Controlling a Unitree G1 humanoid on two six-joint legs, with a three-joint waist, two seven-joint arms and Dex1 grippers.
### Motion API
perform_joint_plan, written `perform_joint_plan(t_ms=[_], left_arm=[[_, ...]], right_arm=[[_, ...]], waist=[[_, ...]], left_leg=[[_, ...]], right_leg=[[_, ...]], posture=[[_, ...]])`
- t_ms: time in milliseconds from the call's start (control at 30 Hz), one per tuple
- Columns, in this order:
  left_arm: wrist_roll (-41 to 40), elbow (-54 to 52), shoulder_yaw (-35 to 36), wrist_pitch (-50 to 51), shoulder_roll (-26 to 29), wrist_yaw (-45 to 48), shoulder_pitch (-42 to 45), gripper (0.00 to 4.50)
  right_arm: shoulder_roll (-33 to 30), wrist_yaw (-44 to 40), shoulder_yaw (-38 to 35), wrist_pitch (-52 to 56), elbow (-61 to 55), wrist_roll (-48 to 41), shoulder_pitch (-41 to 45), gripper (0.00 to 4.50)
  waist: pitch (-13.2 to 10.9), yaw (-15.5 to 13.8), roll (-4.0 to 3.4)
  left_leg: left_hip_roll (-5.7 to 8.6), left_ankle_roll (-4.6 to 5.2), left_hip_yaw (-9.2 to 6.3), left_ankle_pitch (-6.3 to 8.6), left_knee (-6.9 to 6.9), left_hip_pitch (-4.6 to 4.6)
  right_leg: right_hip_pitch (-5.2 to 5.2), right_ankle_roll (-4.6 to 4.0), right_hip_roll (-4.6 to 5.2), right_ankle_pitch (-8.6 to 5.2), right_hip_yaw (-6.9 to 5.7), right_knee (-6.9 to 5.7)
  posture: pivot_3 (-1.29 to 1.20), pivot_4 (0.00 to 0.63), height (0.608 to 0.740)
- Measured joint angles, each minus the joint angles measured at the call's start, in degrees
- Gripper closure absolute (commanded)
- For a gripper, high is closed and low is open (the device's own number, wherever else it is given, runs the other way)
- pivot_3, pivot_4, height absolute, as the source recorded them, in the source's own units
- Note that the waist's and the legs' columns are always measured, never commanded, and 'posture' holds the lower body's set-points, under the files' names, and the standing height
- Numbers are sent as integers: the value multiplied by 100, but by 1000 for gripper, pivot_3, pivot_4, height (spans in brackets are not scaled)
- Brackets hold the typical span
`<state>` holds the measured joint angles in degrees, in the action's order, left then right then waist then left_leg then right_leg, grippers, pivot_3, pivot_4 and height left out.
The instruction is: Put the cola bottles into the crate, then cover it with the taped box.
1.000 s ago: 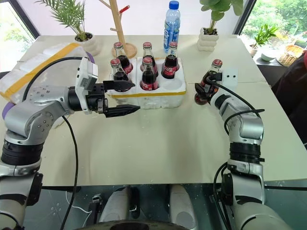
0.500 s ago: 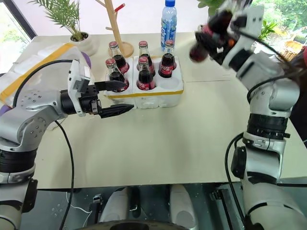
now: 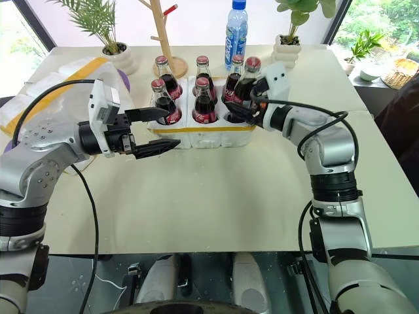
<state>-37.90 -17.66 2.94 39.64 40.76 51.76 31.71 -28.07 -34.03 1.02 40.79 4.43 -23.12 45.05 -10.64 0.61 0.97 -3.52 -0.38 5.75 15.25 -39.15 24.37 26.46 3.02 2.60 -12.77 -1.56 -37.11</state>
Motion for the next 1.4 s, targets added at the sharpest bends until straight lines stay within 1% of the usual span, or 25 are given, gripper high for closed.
perform_joint_plan(t_ms=[67,133,200,333,433,467,533,633,667,733,800,833,867,933,967,1000,1033,1067,1100,1133,1200,1233,1300,1400], left_arm=[[-2,-18,3,1,18,-6,-14,0],[-4,-34,11,1,25,-12,-14,0],[-2,-37,12,1,31,-11,-14,0],[-53,-68,77,90,143,-13,-20,0],[-324,-220,465,350,366,-76,-155,0],[-550,-375,729,530,530,-82,-328,0],[-1032,-586,1455,958,940,-103,-715,0],[-1581,-825,2472,1469,1455,-78,-1190,0],[-1774,-967,2960,1724,1753,43,-1567,0],[-1838,-1085,3896,2067,2173,368,-2308,0],[-1606,-1126,4684,2228,2469,850,-3184,0],[-1518,-1118,4846,2248,2509,983,-3389,0],[-1192,-1050,5254,2176,2601,1325,-3959,0],[-652,-855,5609,1921,2691,1733,-4640,0],[-136,-584,5823,1563,2769,2108,-5255,0],[351,-212,5942,1271,2802,2423,-5591,0],[581,-39,6030,1065,2805,2595,-5653,0],[980,784,5804,323,3178,2901,-5793,0],[1285,1688,5483,-204,3566,3005,-5644,0],[1500,2329,5241,-571,3794,3046,-5459,0],[1712,3598,4363,-1331,4203,3164,-4731,0],[1768,3947,3977,-1562,4297,3206,-4405,0],[1892,4656,3023,-2009,4411,3283,-3450,0],[2340,5471,1661,-2451,4362,3387,-1847,0]], right_arm=[[31,-32,79,-131,170,124,3,1709],[118,-56,125,-259,476,236,5,669],[190,-103,151,-382,649,311,28,20],[219,-146,150,-412,753,368,102,20],[45,-400,32,-124,545,147,64,20],[-215,-641,-18,56,267,-52,-34,20],[-871,-1145,-370,426,-260,-470,-242,20],[-1531,-1674,-818,796,-779,-972,-301,20],[-1867,-1927,-946,939,-956,-1178,-360,20],[-2361,-2281,-1195,1095,-1085,-1395,-413,20],[-2570,-2499,-1328,1129,-1172,-1543,-393,20],[-2610,-2539,-1331,1133,-1187,-1574,-389,20],[-2611,-2582,-1317,1150,-1204,-1660,-365,20],[-2621,-2612,-1323,1181,-1195,-1733,-320,20],[-2622,-2651,-1316,1192,-1190,-1803,-266,20],[-2641,-2696,-1327,1193,-1193,-1862,-220,20],[-2638,-2714,-1313,1193,-1194,-1883,-189,20],[-2636,-2803,-1290,1170,-1205,-1930,-109,20],[-2622,-2866,-1245,1139,-1211,-1955,-51,20],[-2618,-2906,-1206,1116,-1223,-1977,-7,20],[-2615,-2946,-1137,1086,-1202,-1975,47,20],[-2627,-2951,-1114,1071,-1202,-1973,50,20],[-2621,-2942,-1068,1046,-1198,-1968,57,20],[-2665,-2924,-1095,1045,-1276,-1992,-19,20]], waist=[[1,-8,2],[1,-9,2],[1,-3,2],[3,8,5],[2,6,4],[2,4,4],[0,-3,6],[-1,29,7],[-1,57,7],[-1,63,7],[0,65,6],[0,57,5],[-1,59,7],[1,52,4],[1,49,3],[1,49,3],[4,2,13],[4,-26,12],[4,-35,9],[5,-21,9],[6,3,8],[7,14,10],[7,22,11],[7,6,15]], left_leg=[[1,0,-1,0,0,0],[3,0,0,0,-1,-1],[3,0,0,0,-1,-2],[0,-1,-1,0,-1,-9],[-1,-1,0,0,-1,-5],[-3,0,1,0,0,0],[-6,6,0,4,0,3],[-6,7,2,5,0,-7],[-9,7,1,5,3,-15],[-11,7,7,5,7,-37],[-13,5,15,6,16,-58],[-13,5,17,6,17,-64],[-15,2,19,5,18,-68],[-15,1,20,5,20,-69],[-15,1,20,5,26,-69],[-15,1,20,5,26,-69],[-15,0,23,5,30,-66],[-15,-1,23,6,32,-66],[-16,-1,22,6,32,-66],[-19,-2,21,6,35,-66],[-23,-2,24,7,43,-64],[-25,-1,31,7,45,-54],[-21,0,42,6,46,-25],[-13,2,59,6,38,14]], right_leg=[[-3,0,2,0,-3,1],[-5,0,5,0,-2,2],[-6,0,4,0,-2,1],[-11,0,2,0,-2,-2],[-7,0,2,0,-1,0],[-2,1,4,0,-1,0],[0,5,6,-3,-1,4],[-5,4,4,-4,0,6],[-5,2,3,-5,5,5],[-16,-10,0,-13,5,3],[-28,-32,-1,-26,4,3],[-30,-35,-1,-28,5,2],[-32,-41,-2,-31,4,1],[-26,-58,2,-38,5,0],[-23,-60,3,-39,6,-1],[-23,-60,3,-39,6,-1],[-20,-67,6,-44,-2,3],[1,-69,17,-45,-7,6],[5,-71,17,-45,-9,5],[6,-72,18,-44,-9,9],[0,-71,30,-44,-7,11],[1,-70,35,-43,-5,12],[24,-68,39,-41,-5,9],[54,-50,22,-31,-9,2]], posture=[[0,150,740],[0,150,740],[0,150,740],[0,150,740],[0,150,740],[0,150,740],[0,150,740],[0,150,740],[0,150,740],[0,150,740],[0,150,740],[0,150,740],[0,150,740],[0,150,740],[0,150,740],[0,150,740],[0,150,740],[0,150,740],[0,150,740],[0,150,740],[0,150,740],[0,150,740],[0,150,740],[0,150,740]])
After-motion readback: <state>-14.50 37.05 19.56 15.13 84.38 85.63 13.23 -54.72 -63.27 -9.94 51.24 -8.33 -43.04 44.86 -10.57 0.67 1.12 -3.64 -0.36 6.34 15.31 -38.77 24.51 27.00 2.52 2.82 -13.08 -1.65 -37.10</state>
